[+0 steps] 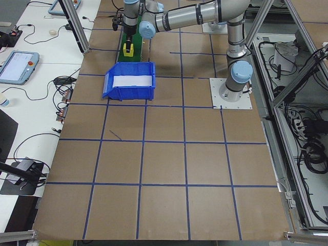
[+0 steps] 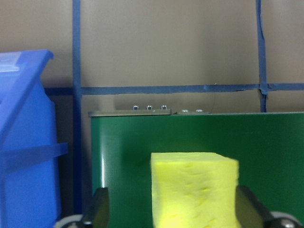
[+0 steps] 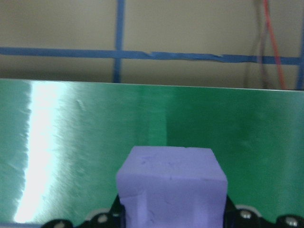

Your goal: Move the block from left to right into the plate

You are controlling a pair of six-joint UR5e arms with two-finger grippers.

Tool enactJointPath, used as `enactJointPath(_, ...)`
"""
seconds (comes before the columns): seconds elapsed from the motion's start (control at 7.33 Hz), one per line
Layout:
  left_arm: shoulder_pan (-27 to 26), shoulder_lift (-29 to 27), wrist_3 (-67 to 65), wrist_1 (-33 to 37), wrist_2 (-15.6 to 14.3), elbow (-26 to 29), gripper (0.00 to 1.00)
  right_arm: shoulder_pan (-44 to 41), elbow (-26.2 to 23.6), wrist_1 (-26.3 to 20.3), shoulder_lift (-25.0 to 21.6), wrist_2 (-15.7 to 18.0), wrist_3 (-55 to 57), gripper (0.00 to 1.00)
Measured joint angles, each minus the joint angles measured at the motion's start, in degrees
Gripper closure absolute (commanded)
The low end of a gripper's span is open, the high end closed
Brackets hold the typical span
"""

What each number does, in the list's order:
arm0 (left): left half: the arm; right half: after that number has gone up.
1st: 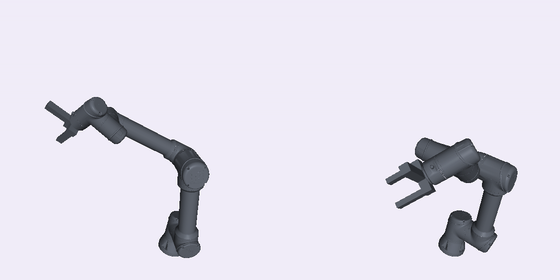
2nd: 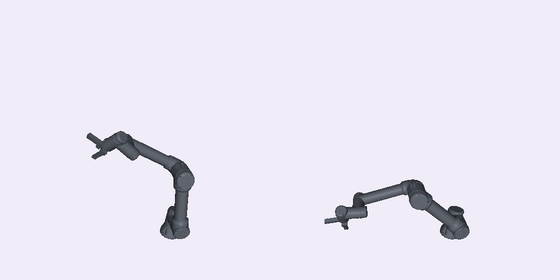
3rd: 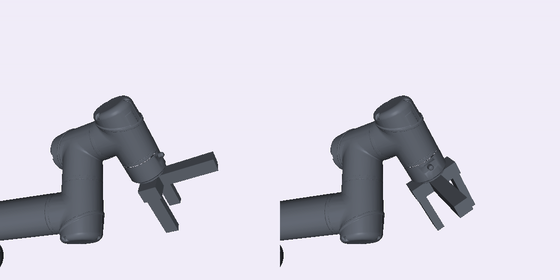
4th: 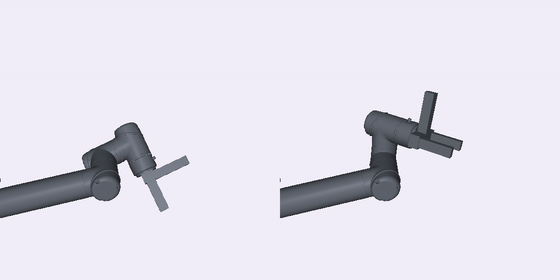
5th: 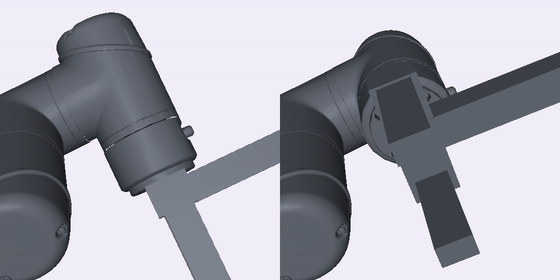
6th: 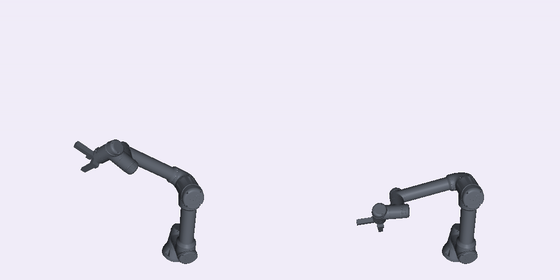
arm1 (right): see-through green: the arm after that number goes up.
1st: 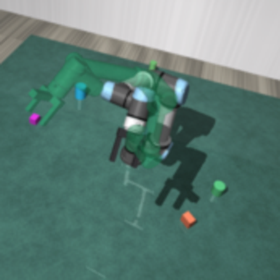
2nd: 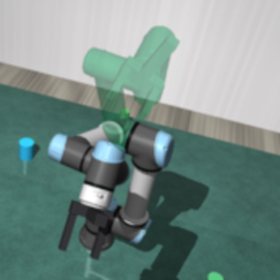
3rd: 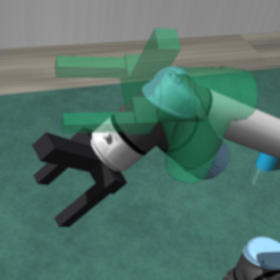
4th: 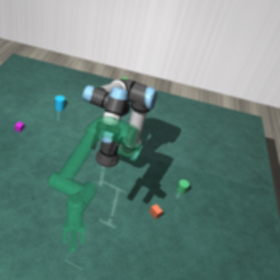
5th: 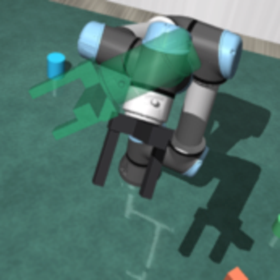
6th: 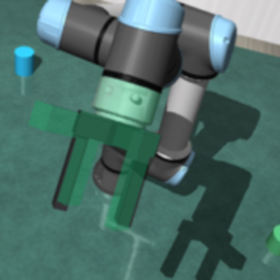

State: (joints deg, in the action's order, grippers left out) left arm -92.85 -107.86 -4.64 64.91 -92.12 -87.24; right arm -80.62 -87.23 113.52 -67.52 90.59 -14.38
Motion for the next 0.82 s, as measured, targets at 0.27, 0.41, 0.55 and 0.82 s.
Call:
enactJointPath(0.27,5.99,8.66,4.17,12.05,-0.49,-1.08,0.00,13.66,-5.24,-3.70,-8.51,4.11,-21.89,0.57)
enactJointPath(0.41,7.43,12.20,4.93,15.92,-0.58,-1.90,0.00,21.77,-6.58,-3.47,-10.37,5.33,-34.87,0.57)
enactJointPath(0.55,8.00,14.55,5.20,17.94,-0.53,-2.39,0.00,29.30,-7.49,-1.92,-10.29,5.50,-44.93,0.57)
enactJointPath(0.82,7.27,16.89,5.33,20.27,-0.09,-2.87,0.00,41.21,-8.38,7.16,-3.03,2.47,-61.09,0.46)
